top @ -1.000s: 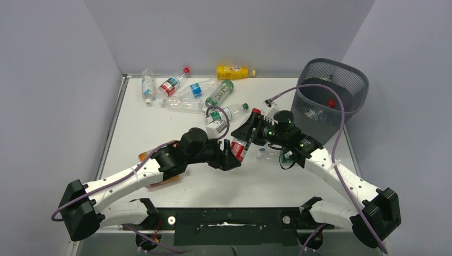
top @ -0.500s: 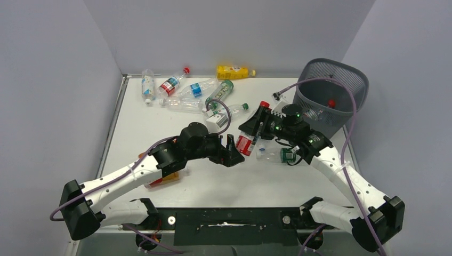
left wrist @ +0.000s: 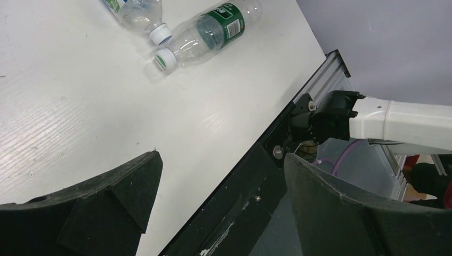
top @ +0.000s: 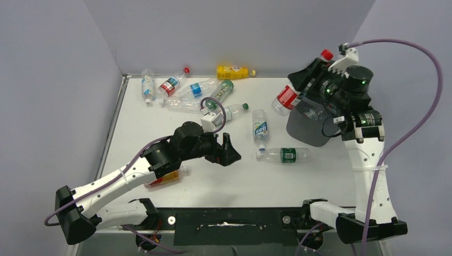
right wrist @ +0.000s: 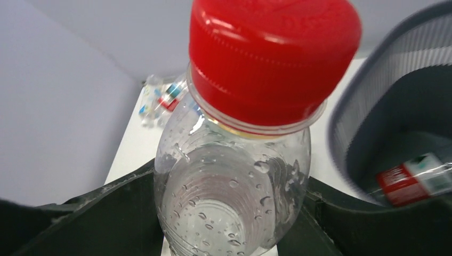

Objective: Put the plastic bottles in the bin
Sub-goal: Pick up the plastic bottle at the center of the board, then place the plastic bottle in the trash bin.

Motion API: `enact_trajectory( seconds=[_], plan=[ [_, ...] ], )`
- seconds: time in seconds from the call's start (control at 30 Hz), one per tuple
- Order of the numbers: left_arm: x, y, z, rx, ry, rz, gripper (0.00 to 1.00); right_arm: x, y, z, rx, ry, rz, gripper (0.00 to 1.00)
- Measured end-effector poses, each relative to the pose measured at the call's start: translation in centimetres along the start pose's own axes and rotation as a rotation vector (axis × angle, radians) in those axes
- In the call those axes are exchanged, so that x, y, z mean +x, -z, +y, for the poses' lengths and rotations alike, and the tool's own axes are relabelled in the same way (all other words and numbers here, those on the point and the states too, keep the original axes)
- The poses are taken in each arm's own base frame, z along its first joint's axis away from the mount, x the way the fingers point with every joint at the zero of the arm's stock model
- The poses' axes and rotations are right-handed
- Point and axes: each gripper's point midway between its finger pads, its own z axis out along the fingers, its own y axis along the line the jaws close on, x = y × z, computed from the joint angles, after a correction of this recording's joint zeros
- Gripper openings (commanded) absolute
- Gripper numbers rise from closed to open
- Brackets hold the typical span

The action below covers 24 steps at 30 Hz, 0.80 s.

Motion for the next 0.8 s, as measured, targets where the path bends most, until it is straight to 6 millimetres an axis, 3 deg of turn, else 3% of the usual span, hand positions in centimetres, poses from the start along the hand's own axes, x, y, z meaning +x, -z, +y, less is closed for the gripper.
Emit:
enact_trajectory(
  seconds=[0.07,0.23,0.37,0.53,0.8],
  plan=[
    [0.0,0.0,0.0,0.001,-0.001,0.0,0.86,-3.0,0.5,-1.5,0.05,0.026,-0.059,0.51],
    [0.1,-0.1,0.0,-0.001,-0.001,0.004,0.86,-6.6,0.9,-6.2,0.153,0.025,-0.115,0.51],
    [0.1,-0.2,0.1,-0.003,-0.004,0.006,0.86,-7.8,0.7,-10.8,0.232,-0.019,-0.117,0.52],
    [0.4,-0.6,0.3,-0.007,-0.005,0.018,0.86,-8.1,0.5,-15.0,0.301,-0.061,-0.105,0.55],
    [1.8,-3.4,1.5,-0.028,-0.023,0.081,0.87,-9.0,-0.3,-16.4,0.322,-0.059,-0.093,0.92]
  ],
)
